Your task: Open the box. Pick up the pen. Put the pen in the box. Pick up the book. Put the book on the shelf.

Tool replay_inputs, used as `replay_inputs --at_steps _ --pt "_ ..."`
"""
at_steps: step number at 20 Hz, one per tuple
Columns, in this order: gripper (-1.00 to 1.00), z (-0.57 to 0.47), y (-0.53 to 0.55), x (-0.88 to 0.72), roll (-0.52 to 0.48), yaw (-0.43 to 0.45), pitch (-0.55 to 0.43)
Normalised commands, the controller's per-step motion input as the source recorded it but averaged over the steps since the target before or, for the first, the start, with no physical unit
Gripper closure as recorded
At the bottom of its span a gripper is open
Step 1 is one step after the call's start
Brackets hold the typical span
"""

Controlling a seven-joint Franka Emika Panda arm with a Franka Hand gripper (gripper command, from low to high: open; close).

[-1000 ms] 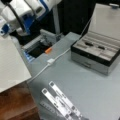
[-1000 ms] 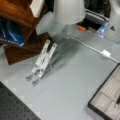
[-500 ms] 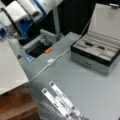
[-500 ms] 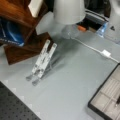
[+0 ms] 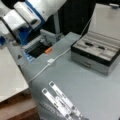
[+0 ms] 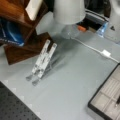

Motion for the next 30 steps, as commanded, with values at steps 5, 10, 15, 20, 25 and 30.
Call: replay_inputs --at_steps 5,10,15,20,25,30 --pt "-1.00 -0.06 0.02 0.09 -0.143 0.005 -0.098" --pt "-1.00 -0.10 -0.04 0.17 -0.139 0.046 -0.110" --pt "-1.00 -0.11 -0.14 0.22 -0.084 0.044 -0.096" --pt "-1.00 -0.07 0.00 0.13 0.069 -0.103 -0.068" --pt "-1.00 -0.05 0.28 0.14 0.193 -0.273 -0.070" --pt "-1.00 0.04 0.51 0.28 0.342 -0.495 -0.047"
